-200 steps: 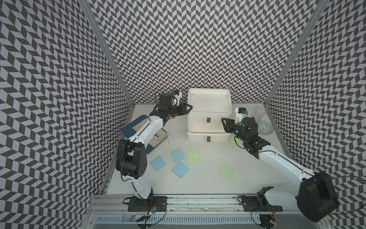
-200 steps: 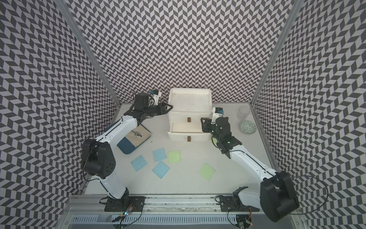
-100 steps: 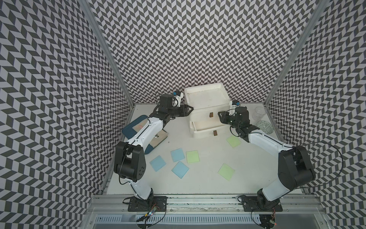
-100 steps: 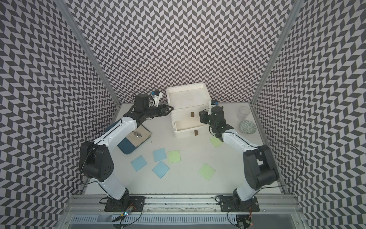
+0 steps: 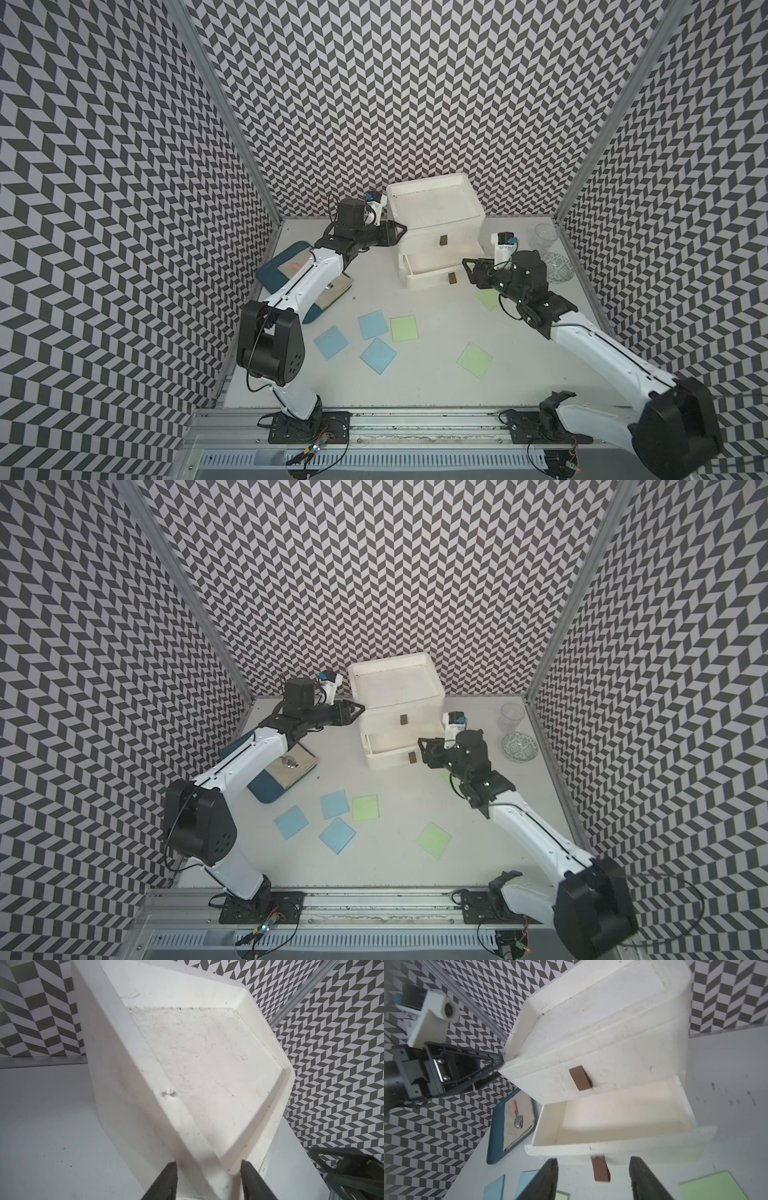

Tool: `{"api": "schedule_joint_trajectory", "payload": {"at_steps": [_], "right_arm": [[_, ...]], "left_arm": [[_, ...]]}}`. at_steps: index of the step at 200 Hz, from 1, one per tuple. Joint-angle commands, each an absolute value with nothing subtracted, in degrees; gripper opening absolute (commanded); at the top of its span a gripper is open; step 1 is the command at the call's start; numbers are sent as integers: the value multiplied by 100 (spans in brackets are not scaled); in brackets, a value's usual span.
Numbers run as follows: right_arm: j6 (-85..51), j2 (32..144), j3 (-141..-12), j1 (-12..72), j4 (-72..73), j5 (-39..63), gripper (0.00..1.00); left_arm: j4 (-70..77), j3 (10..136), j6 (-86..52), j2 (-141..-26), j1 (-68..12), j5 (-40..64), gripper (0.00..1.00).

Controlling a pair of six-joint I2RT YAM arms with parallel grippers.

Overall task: Please put the sticky notes in the drawer by color
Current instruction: Open the drawer in the storage box, then adjust the storage box at the center of the board.

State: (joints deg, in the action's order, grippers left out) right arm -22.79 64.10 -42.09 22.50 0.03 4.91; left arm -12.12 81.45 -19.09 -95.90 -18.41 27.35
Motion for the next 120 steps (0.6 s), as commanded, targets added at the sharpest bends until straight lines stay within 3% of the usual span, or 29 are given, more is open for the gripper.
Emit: {"api": "schedule_joint_trajectory", "payload": {"at_steps": [1,32,79,120], "right_arm": [[-2546,5946,-3468,2105,-365,-458,71],[-2800,6029,-3072,1849,-235,-676,86],[-2801,7256,-3318,945,208,-84,88],[-2301,8694,-4711,809,-907,-413,88]], "left_arm": [[-1078,7956,-1879,-9097,-1871,2360,53],[-794,7675,-2003,-8810,-1830,2193,53],[-826,7673,-1994,-8779,-1793,2151,53],[-796,7661,-2056,-8780,-1696,2223,53]]}}
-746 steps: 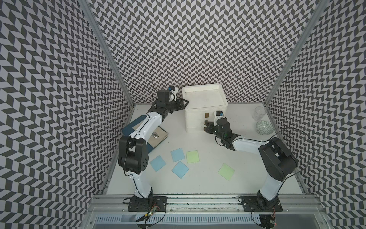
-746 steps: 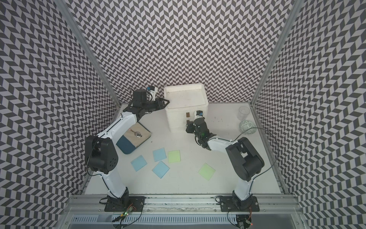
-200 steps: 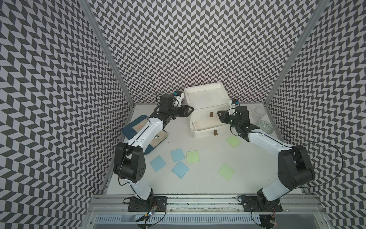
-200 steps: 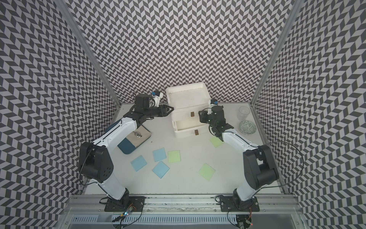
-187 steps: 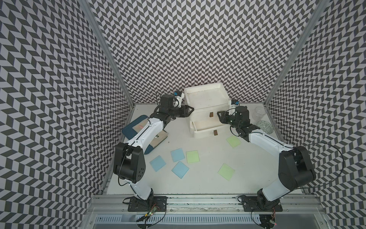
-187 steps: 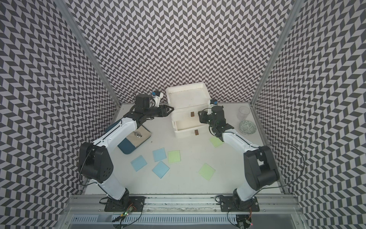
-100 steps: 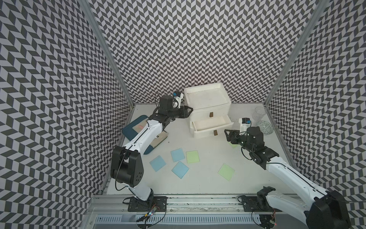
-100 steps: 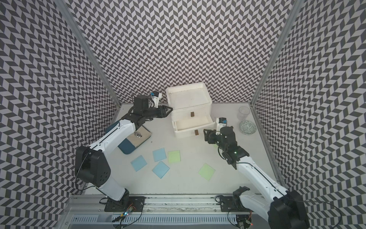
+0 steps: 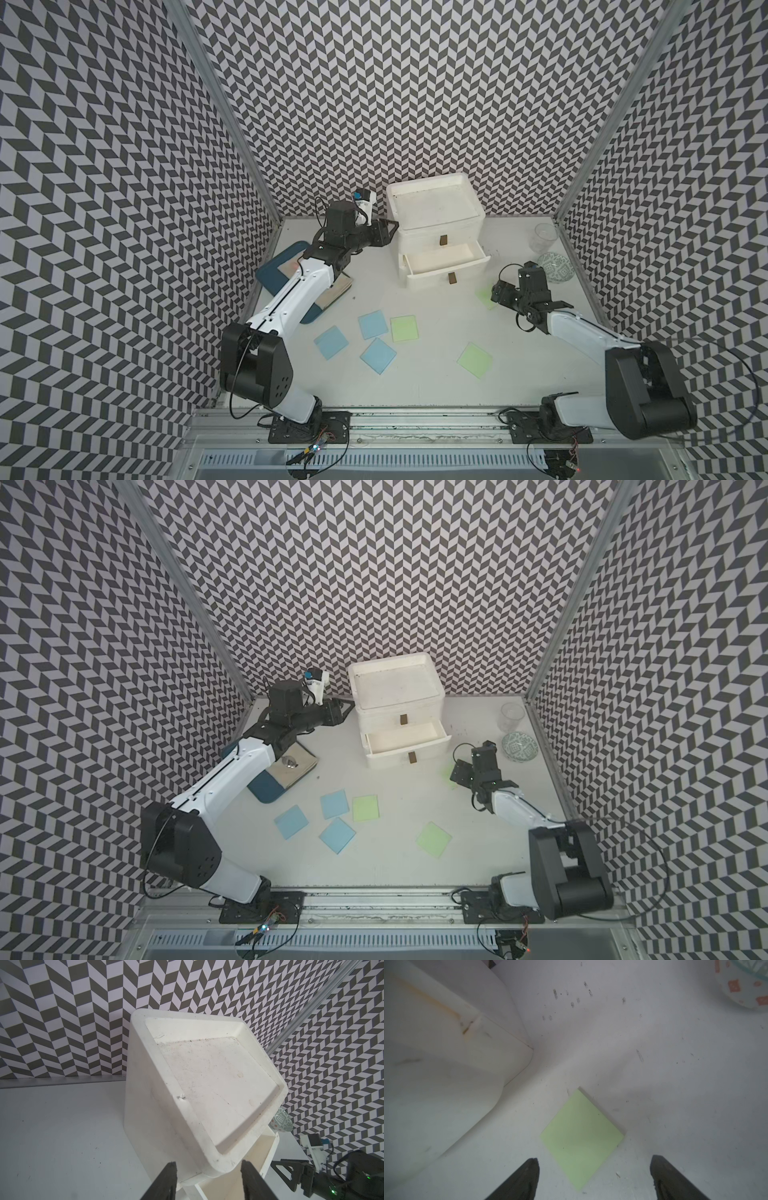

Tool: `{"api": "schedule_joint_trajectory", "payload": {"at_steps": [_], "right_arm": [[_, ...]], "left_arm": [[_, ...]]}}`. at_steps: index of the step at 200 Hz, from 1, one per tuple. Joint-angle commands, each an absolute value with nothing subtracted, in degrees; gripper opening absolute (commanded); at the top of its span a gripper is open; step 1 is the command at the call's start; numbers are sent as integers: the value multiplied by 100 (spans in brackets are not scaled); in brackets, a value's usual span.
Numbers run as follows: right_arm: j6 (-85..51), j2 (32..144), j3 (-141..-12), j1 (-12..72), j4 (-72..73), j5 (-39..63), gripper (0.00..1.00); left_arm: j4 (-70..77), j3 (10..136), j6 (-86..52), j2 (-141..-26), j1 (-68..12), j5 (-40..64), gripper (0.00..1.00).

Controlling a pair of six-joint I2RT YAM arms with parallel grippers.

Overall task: Please put the sticky notes in the drawer by color
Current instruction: Adjust the storage box at the center of the board.

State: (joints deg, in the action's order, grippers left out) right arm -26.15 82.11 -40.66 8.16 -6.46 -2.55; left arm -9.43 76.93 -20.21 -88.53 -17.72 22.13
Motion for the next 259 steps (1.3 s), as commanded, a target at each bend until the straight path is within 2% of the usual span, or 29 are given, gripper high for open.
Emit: {"api": "schedule_joint_trajectory", "payload": {"at_steps": [1,59,99,134,165,201,259], "right_arm": [[-2297,8715,-4724,809,-915,-413,88],[-2075,9354,-5171,810,-1020,-543,87],[-2059,9512,-5062,826,-715,-288,74],[-1991,9853,-5238,1075,-887,-543,73],[-2117,9963,-4974,1223,-657,-199,73],[-2141,10066,-4704,1712,-779,-245,73],[-2782,9406,-3892,3167,-1052,-473,73]], "left_arm": [[-789,7654,-2057,-8780,-1692,2223,53],[-763,7649,-2106,-8813,-1606,2371,53],[-722,7646,-2151,-8831,-1586,2472,53],[-678,7640,-2188,-8851,-1564,2593,53],[-616,7611,-2224,-8870,-1534,2689,54],[-568,7588,-2226,-8892,-1520,2749,54],[-546,7568,-2224,-8888,-1485,2777,54]]}}
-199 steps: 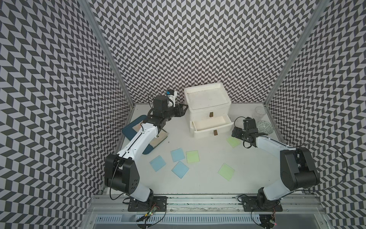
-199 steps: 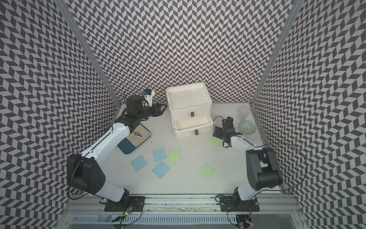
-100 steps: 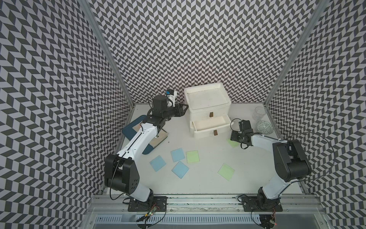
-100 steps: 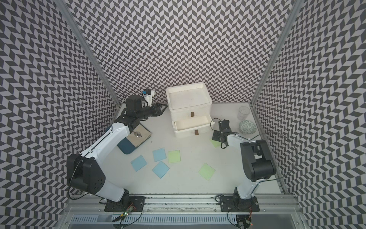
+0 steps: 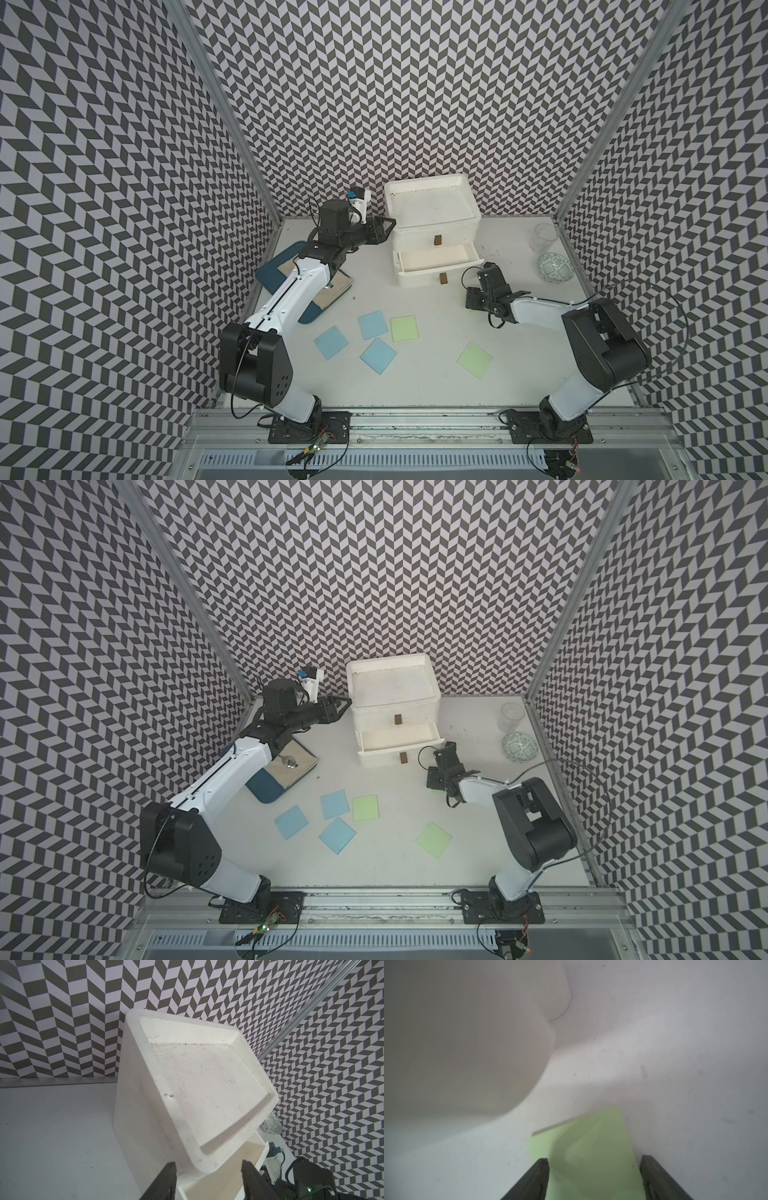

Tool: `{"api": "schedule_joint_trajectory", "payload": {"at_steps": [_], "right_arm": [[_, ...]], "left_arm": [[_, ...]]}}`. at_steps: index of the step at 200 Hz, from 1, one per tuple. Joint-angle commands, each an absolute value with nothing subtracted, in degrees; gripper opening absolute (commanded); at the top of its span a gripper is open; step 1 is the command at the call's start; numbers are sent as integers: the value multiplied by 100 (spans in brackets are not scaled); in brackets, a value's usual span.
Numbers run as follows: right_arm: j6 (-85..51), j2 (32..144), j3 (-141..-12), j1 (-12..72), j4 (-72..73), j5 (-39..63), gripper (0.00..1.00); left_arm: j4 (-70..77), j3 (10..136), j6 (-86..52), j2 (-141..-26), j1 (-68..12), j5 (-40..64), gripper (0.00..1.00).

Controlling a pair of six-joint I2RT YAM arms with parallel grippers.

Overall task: Please put the sticky notes in the drawer by color
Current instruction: Adjust the storage box at the center of the board.

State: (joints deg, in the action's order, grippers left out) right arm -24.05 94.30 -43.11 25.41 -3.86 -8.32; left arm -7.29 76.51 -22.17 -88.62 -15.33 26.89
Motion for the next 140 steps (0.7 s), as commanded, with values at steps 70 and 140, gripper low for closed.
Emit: {"api": "schedule_joint_trajectory", "payload": {"at_steps": [70,140], "right_arm": [[-2974,8899,-3901,3309,-1047,-1290,84],[-2423,8827,-4064,3190,-223,-1345,92]], "left_arm": [[-517,7544,-2224,-8903,-1468,2777,54],[-533,7554,-2224,-8853,-1461,2778,55]]}}
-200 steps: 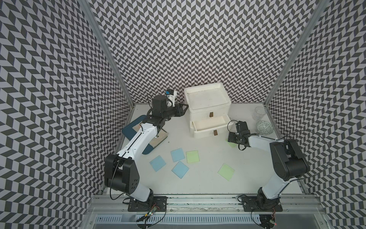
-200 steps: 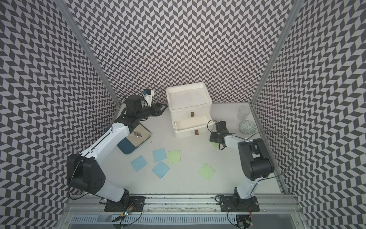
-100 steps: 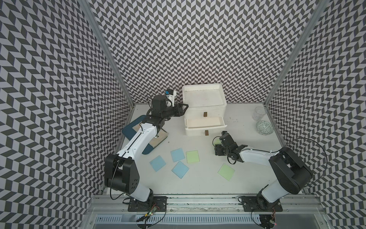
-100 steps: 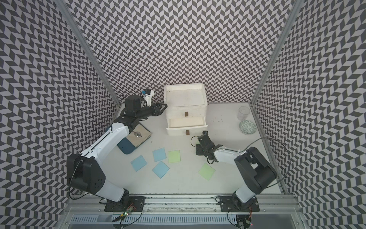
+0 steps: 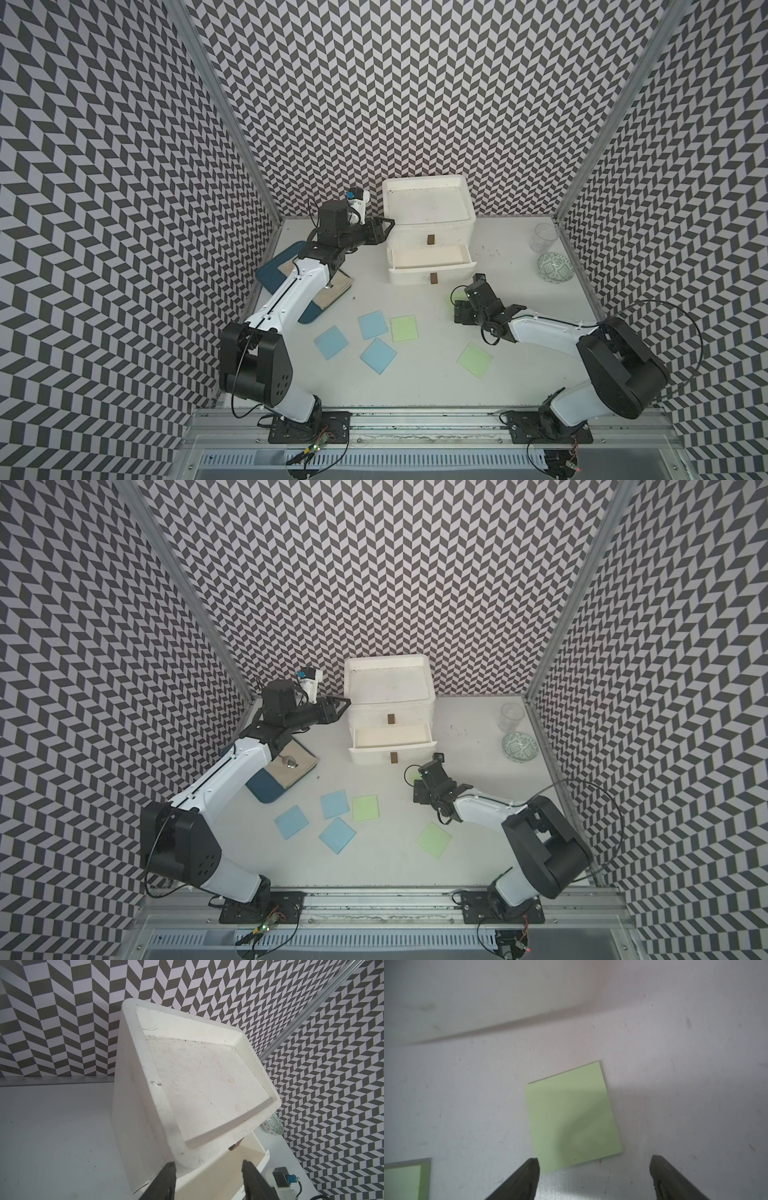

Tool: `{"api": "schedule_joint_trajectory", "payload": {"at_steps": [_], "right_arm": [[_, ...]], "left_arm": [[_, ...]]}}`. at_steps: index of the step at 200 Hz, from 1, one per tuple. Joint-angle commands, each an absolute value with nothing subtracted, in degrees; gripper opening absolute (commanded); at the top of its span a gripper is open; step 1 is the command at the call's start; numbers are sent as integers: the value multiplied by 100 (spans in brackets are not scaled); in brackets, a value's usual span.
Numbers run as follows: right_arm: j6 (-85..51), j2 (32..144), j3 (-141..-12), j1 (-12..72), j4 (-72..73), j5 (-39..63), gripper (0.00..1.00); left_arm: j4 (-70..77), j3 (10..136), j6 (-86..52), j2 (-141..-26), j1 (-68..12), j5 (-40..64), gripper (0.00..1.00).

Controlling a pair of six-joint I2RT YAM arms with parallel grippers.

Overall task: Please put the sticky notes in the drawer by color
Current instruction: Adjust the storage box at the center of the board, then pick up the sticky notes from the center of the board.

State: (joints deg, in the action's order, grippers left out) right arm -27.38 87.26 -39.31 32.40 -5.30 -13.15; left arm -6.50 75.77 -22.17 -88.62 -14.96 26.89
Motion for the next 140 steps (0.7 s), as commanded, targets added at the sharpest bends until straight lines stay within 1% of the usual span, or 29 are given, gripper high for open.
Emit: {"api": "schedule_joint_trajectory", "payload": {"at_steps": [1,26,47,73,140], "right_arm": [[-2416,8835,-4071,3195,-226,-1341,92],[-2289,8945,-4002,3234,-104,-1213,97],[-2187,9173,-4145,3260,-217,-1217,99],[-2076,9466,-4339,3424,-389,-1389,99],[-1976,9694,-4518,3656,-591,-1569,99]], "left_arm": [[-534,7552,-2224,-8852,-1460,2778,55],[-544,7560,-2224,-8848,-1428,2795,55],[-533,7560,-2372,-8837,-1413,2804,55],[-517,7552,-2382,-8860,-1410,2823,55],[-509,7542,-2407,-8890,-1406,2863,55]]}}
